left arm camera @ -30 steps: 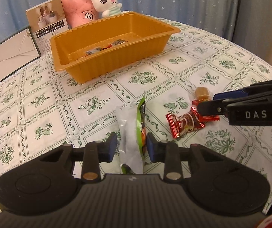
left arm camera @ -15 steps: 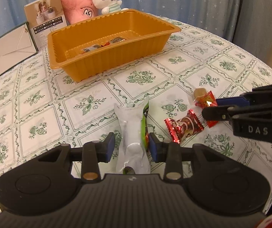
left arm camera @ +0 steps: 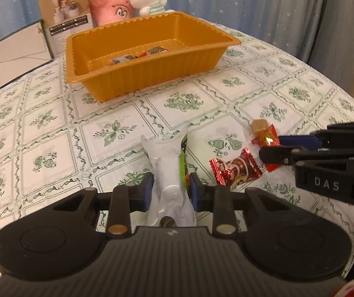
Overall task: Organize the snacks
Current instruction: 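Grasp the silver-green pack with left while right grasps a red wrapped candy, then carry the silver-green pack and red candy over the orange tray, then open both grippers to drop the silver-green pack and red candy in, then move both tools back to the red chocolate and caramel cube on the cloth, then grasp the red-wrapped chocolate with left while right grasps the brown caramel cube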
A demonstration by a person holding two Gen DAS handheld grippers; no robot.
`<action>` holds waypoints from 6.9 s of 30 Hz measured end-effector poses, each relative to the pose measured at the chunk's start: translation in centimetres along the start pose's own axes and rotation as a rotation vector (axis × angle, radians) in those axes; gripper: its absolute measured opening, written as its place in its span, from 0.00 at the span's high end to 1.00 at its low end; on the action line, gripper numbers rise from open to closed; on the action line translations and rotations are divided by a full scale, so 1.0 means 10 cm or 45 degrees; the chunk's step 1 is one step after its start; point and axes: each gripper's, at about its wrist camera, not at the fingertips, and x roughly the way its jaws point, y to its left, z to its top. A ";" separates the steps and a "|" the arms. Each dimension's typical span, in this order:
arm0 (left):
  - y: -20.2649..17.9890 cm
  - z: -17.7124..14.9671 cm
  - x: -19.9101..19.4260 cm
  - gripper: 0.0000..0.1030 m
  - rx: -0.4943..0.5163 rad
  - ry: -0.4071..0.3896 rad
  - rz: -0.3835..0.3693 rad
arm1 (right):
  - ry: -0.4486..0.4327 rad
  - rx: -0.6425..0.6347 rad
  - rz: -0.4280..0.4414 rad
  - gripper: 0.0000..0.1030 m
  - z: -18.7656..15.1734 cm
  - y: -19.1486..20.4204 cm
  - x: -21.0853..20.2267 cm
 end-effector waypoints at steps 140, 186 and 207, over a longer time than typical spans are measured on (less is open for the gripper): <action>0.59 1.15 -0.02 0.24 -0.375 -0.384 0.196 | -0.240 0.313 0.005 0.40 1.71 -0.86 0.43; -0.50 -0.30 -0.32 0.16 0.149 -0.111 0.107 | 0.041 0.269 0.002 0.40 0.00 -0.77 -0.39; -0.51 0.02 0.18 0.34 0.121 -0.094 0.041 | 0.038 0.392 -0.022 0.40 0.07 -0.91 -0.27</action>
